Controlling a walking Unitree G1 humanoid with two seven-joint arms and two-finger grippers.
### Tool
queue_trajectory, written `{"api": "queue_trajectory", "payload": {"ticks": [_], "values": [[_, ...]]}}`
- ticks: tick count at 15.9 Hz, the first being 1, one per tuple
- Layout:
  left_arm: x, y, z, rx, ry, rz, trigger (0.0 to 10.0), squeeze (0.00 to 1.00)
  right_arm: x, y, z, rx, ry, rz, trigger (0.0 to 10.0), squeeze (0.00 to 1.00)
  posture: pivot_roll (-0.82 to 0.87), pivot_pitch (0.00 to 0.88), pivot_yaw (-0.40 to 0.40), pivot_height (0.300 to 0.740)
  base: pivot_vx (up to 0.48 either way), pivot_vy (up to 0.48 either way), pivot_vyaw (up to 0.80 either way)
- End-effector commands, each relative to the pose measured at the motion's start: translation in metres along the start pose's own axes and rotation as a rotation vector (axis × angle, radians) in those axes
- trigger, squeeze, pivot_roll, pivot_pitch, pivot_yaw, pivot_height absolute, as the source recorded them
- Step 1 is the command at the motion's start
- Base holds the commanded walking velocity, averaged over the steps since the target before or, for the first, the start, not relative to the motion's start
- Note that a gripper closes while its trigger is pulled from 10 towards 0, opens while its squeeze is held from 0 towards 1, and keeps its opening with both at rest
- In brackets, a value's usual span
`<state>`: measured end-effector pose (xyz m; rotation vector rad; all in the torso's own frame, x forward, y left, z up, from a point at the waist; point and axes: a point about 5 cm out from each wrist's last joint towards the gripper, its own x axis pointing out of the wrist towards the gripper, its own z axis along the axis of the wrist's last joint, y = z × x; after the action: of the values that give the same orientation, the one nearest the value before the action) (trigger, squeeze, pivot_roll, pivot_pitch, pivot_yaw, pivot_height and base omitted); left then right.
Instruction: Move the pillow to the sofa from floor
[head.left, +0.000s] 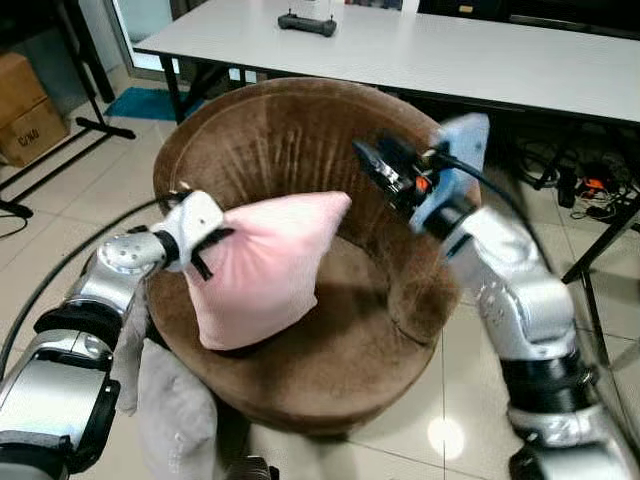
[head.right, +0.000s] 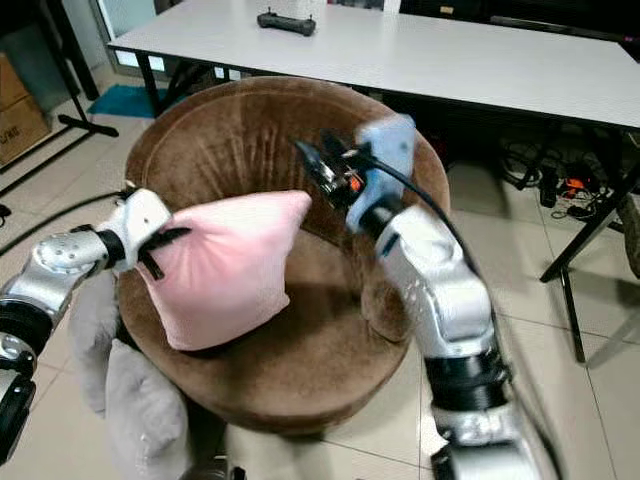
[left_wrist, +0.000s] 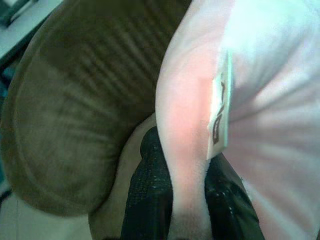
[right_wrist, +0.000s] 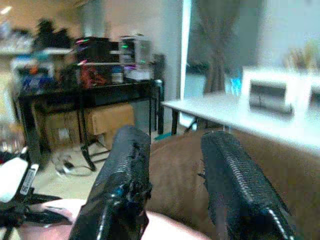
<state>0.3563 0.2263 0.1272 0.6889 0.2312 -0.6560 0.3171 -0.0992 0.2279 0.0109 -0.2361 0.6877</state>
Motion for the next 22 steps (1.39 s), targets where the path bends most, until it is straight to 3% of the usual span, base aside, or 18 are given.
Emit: {"api": "queue_trajectory", "payload": {"ticks": [1, 3, 4, 5, 7, 9, 12, 13, 14, 16, 17, 18, 21, 22], "values": [[0.001, 0.004, 0.012, 0.091, -0.040, -0.026, 0.0, 0.00, 0.003, 0.006, -0.006, -0.123, 0.047, 0.107, 10.0, 1.00, 0.09, 0.000, -0.023, 0.740, 0.000, 0.000, 0.00], [0.001, 0.002, 0.018, 0.185, -0.053, -0.070, 0.0, 0.00, 0.002, 0.009, -0.019, -0.328, 0.153, 0.281, 10.0, 1.00, 0.10, 0.000, -0.025, 0.740, 0.000, 0.000, 0.00], [-0.001, 0.001, 0.021, 0.288, -0.054, -0.115, 0.0, 0.00, -0.001, 0.011, -0.030, -0.438, 0.248, 0.450, 10.0, 1.00, 0.10, 0.000, -0.030, 0.740, 0.000, 0.000, 0.00], [-0.001, -0.002, 0.022, 0.345, -0.052, -0.145, 0.0, 0.00, -0.004, 0.013, -0.036, -0.461, 0.306, 0.559, 10.0, 1.00, 0.10, 0.000, -0.030, 0.740, 0.000, 0.000, 0.00], [-0.001, -0.003, 0.022, 0.361, -0.052, -0.154, 0.0, 0.00, -0.005, 0.015, -0.039, -0.471, 0.330, 0.593, 10.0, 1.00, 0.10, 0.000, -0.030, 0.740, 0.000, 0.000, 0.00], [0.001, -0.009, 0.023, 0.387, -0.076, -0.170, 0.0, 0.00, -0.005, 0.026, -0.057, -0.494, 0.386, 0.680, 10.0, 1.00, 0.10, 0.000, -0.030, 0.740, 0.000, 0.000, 0.00], [0.002, -0.019, 0.028, 0.430, -0.128, -0.205, 0.0, 0.00, 0.004, 0.037, -0.074, -0.500, 0.412, 0.700, 10.0, 1.00, 0.10, 0.000, -0.034, 0.740, 0.000, 0.000, 0.00], [0.001, -0.025, 0.031, 0.445, -0.170, -0.217, 0.0, 0.00, 0.016, 0.046, -0.089, -0.450, 0.428, 0.673, 10.0, 1.00, 0.10, 0.000, -0.034, 0.740, 0.000, 0.000, 0.00], [0.001, -0.032, 0.032, 0.449, -0.192, -0.226, 0.0, 0.00, 0.026, 0.047, -0.101, -0.459, 0.449, 0.579, 10.0, 1.00, 0.12, 0.000, -0.046, 0.740, 0.000, 0.000, 0.00], [0.000, -0.039, 0.029, 0.440, -0.202, -0.238, 0.0, 0.00, 0.032, 0.047, -0.109, -0.470, 0.471, 0.508, 10.0, 1.00, 0.12, 0.000, -0.046, 0.740, 0.000, 0.000, 0.00], [-0.001, -0.043, 0.027, 0.420, -0.208, -0.236, 0.0, 0.00, 0.034, 0.050, -0.114, -0.391, 0.479, 0.485, 10.0, 1.00, 0.12, 0.000, -0.046, 0.740, 0.000, 0.000, 0.00], [-0.002, -0.045, 0.027, 0.410, -0.213, -0.234, 0.0, 0.00, 0.033, 0.054, -0.119, -0.359, 0.494, 0.492, 10.0, 1.00, 0.13, 0.000, -0.053, 0.740, 0.000, 0.000, 0.00], [-0.004, -0.044, 0.027, 0.382, -0.213, -0.186, 0.0, 0.00, 0.018, 0.072, -0.150, -0.392, 0.607, 0.638, 10.0, 1.00, 0.14, 0.000, -0.063, 0.740, 0.000, 0.000, 0.00], [-0.005, -0.042, 0.027, 0.382, -0.204, -0.177, 0.0, 0.00, 0.017, 0.074, -0.151, -0.408, 0.609, 0.657, 10.0, 0.03, 0.14, 0.000, -0.063, 0.740, 0.000, 0.000, 0.00]]}}
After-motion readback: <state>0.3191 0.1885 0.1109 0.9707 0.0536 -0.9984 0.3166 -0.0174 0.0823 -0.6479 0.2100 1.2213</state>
